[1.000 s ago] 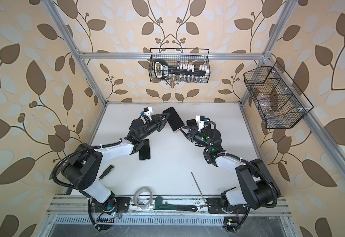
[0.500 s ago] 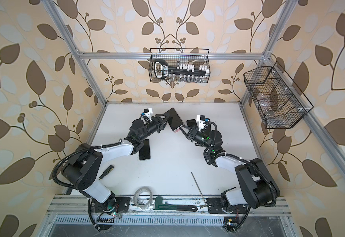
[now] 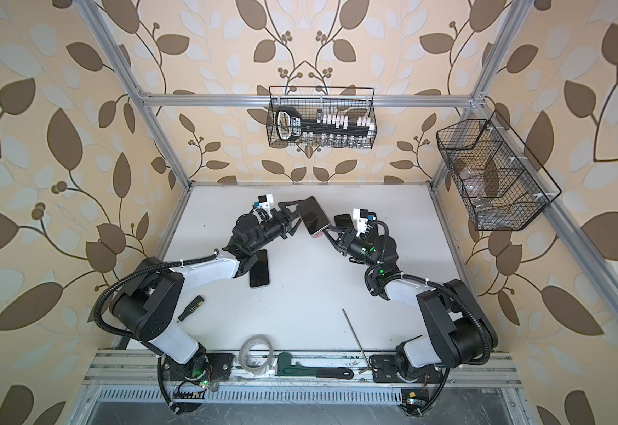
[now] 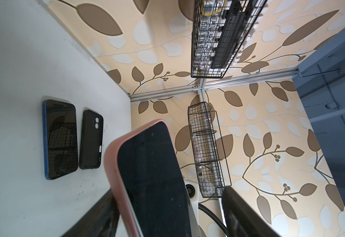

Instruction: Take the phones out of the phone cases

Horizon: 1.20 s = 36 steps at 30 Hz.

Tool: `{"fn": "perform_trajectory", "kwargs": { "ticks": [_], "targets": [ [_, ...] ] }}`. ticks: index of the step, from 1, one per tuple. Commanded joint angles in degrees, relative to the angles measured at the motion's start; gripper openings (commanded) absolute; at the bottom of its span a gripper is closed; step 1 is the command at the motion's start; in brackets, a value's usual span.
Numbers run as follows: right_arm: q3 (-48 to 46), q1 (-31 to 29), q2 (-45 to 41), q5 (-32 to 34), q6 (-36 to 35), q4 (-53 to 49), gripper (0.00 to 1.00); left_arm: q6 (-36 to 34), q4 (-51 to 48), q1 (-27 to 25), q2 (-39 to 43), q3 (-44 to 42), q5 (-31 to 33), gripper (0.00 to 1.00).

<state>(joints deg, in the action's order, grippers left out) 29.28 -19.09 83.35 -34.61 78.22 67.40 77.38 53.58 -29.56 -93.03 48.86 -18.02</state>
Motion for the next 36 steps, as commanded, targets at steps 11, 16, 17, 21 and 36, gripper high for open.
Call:
{"fn": "perform_trajectory", "kwargs": {
  "ticks": [11, 16, 17, 21, 36],
  "targets": [
    [-0.55, 0.63, 0.91, 1.4, 1.85, 8.72, 0.0, 0.1, -4.23, -0.7, 4.67, 0.71, -1.58, 0.92],
    [-0.45, 0.97, 2.11, 1.9, 1.83, 9.69, 0.0, 1.3, -11.15, -2.33, 6.42, 1.62, -0.8, 0.98],
    [-0.45, 0.99, 2.48, 2.04, 2.0, 10.34, 0.0, 1.95, -13.05, -2.78, 6.86, 1.88, -0.62, 0.99],
    [-0.36, 1.19, 4.33, 2.52, 2.59, 12.55, 0.0, 7.24, -14.94, -3.88, 8.23, 1.95, -1.4, 0.99],
    [0.07, 0.47, 8.45, 4.96, 2.13, 16.45, 0.0, 12.99, -21.23, -6.49, 17.9, -0.38, 1.32, 0.99]
  ]
}}
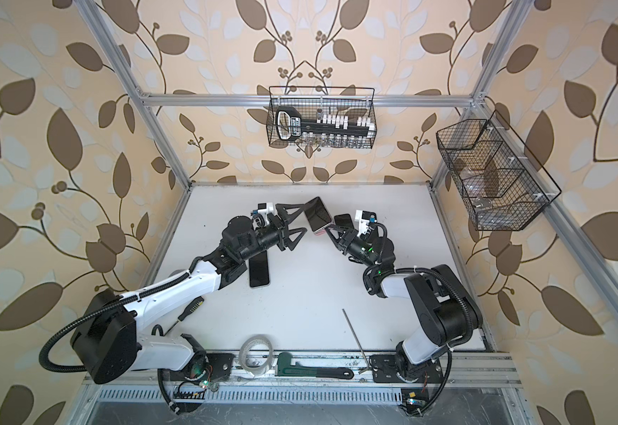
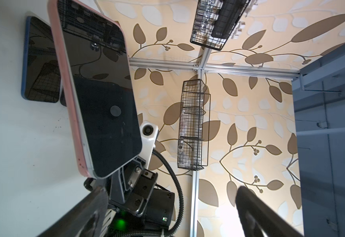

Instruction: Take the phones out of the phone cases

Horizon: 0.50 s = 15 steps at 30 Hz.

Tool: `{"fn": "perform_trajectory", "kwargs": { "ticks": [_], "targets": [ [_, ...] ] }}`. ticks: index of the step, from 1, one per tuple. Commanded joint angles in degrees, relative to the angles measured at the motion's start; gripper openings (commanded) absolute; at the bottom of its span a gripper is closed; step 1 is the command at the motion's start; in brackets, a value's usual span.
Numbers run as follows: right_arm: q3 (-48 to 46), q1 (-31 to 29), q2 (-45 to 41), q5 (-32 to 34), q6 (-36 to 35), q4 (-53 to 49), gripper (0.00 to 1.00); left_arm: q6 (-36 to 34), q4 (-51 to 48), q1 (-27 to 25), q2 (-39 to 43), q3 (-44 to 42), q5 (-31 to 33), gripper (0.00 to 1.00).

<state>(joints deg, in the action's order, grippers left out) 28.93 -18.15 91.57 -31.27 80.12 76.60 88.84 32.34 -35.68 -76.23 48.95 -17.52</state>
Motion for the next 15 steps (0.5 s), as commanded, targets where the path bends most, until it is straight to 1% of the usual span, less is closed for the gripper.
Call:
{"fn": "perform_trajectory", "kwargs": {
  "ticks": [1, 3, 15],
  "targets": [
    [0.43, -0.65, 0.28, 1.8, 0.22, 7.4, 0.0, 2.02, 0.41, -0.44, 1.0, -0.6, 0.68, 0.99],
    [0.42, -0.91, 0.37, 2.08, 0.12, 7.51, 0.0, 2.98, 1.51, -0.74, 0.52, -0.61, 0.56, 0.99],
    [-0.32, -1.84, -0.52, 3.33, -0.31, 7.86, 0.0, 3.72, 2.82, -2.29, -2.24, 0.95, 0.91, 0.99]
  ]
}}
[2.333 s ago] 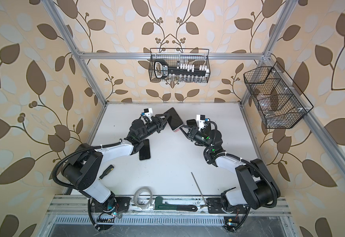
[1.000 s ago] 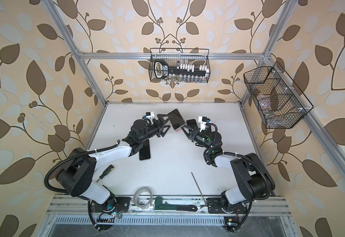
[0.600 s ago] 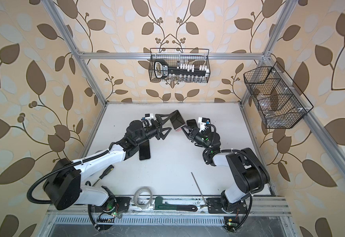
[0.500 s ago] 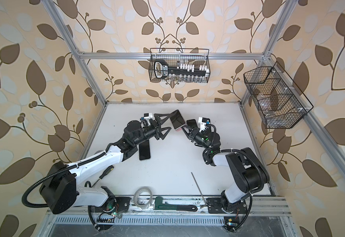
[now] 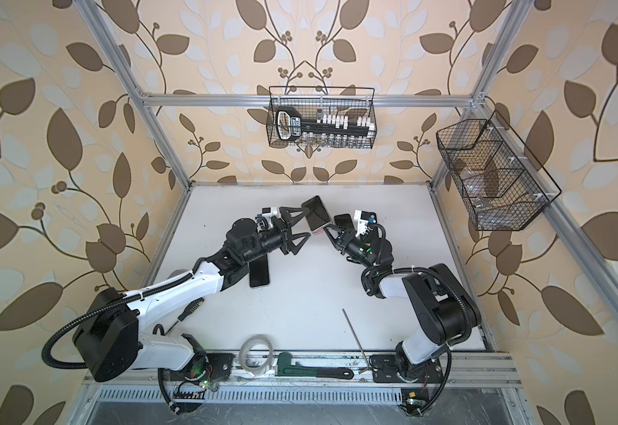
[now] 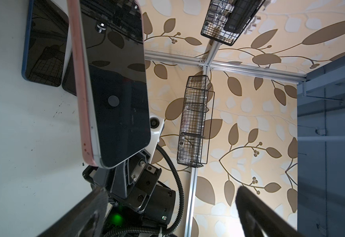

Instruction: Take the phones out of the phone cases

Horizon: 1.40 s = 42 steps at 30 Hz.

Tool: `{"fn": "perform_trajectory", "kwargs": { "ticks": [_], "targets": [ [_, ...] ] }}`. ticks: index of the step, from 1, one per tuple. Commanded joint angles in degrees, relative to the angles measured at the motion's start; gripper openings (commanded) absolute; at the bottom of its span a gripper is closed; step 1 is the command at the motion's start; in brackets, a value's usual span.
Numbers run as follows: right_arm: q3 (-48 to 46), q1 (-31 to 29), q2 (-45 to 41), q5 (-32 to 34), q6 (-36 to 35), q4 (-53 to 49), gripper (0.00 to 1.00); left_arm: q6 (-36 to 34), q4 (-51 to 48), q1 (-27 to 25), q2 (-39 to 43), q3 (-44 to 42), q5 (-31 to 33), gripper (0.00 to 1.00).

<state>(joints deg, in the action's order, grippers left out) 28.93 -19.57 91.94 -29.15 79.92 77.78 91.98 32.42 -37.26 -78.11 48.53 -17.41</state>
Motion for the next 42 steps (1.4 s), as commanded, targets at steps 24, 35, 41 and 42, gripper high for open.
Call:
{"fn": "perform_trajectory", "kwargs": {
  "ticks": [24, 35, 41, 42],
  "targets": [
    [-1.24, -1.41, 0.24, 1.36, 0.06, 8.43, 0.0, 0.38, 6.44, -0.72, -3.9, 2.87, 1.94, 0.99],
    [-2.37, -2.49, 0.39, 1.72, -0.82, 8.58, 0.0, 0.72, 7.57, -0.71, -5.88, 3.62, 2.16, 0.99],
    [-3.32, -2.51, -0.02, 1.86, -1.61, 8.53, 0.0, 0.04, 6.68, -0.44, -5.01, 3.95, 2.38, 0.99],
    [-3.43, -2.57, -0.01, 1.86, -1.65, 8.53, 0.0, -0.06, 6.32, -0.42, -4.95, 4.02, 2.38, 0.99]
  ]
}}
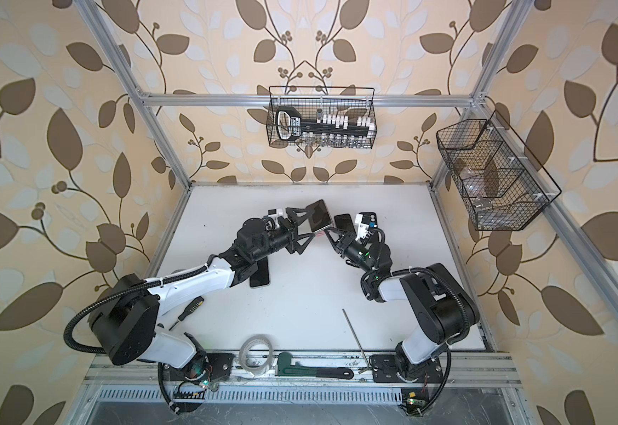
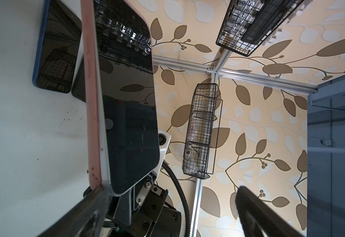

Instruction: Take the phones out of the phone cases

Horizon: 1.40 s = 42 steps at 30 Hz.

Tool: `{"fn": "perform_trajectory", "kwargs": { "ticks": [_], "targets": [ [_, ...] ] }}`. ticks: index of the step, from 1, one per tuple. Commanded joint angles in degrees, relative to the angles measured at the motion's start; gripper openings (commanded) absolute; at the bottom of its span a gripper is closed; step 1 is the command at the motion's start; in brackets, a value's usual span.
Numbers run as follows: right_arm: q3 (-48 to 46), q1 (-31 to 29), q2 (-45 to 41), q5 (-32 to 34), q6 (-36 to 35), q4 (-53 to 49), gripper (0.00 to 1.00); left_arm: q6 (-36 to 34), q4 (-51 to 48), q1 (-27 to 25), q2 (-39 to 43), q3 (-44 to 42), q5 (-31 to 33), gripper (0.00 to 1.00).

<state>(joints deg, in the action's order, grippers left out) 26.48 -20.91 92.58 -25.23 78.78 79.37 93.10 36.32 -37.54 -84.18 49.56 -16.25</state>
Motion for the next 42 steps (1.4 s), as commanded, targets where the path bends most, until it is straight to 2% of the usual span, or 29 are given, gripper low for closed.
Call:
{"fn": "perform_trajectory", "kwargs": {
  "ticks": [1, 10, 16, 23, 30, 42],
  "targets": [
    [-1.06, -1.24, -0.73, -2.1, -0.77, 6.94, 0.0, -1.21, 2.36, 0.0, 1.28, 3.0, 1.23, 0.99],
    [-1.17, -1.57, -2.16, -2.36, -3.19, 4.23, 0.0, -2.26, 0.95, 0.27, 2.91, 3.53, 1.4, 0.99],
    [-1.3, -1.81, -5.22, -2.0, -6.21, -0.57, 0.0, -2.88, 0.78, 0.53, 3.32, 3.19, 1.57, 0.94],
    [-1.48, -2.58, -7.43, -1.62, -7.82, -3.48, 0.0, -3.63, 0.71, 1.24, 3.67, 2.21, 2.23, 0.81],
    [-1.83, -3.67, -7.35, -0.79, -7.94, -3.26, 0.0, -3.94, 0.69, 1.73, 3.75, 1.86, 2.33, 0.72],
    [-1.57, -5.3, -5.94, 0.1, -7.75, -2.41, 0.0, -3.98, 1.11, 1.96, 3.59, 1.06, 2.36, 0.48]
  ]
}}
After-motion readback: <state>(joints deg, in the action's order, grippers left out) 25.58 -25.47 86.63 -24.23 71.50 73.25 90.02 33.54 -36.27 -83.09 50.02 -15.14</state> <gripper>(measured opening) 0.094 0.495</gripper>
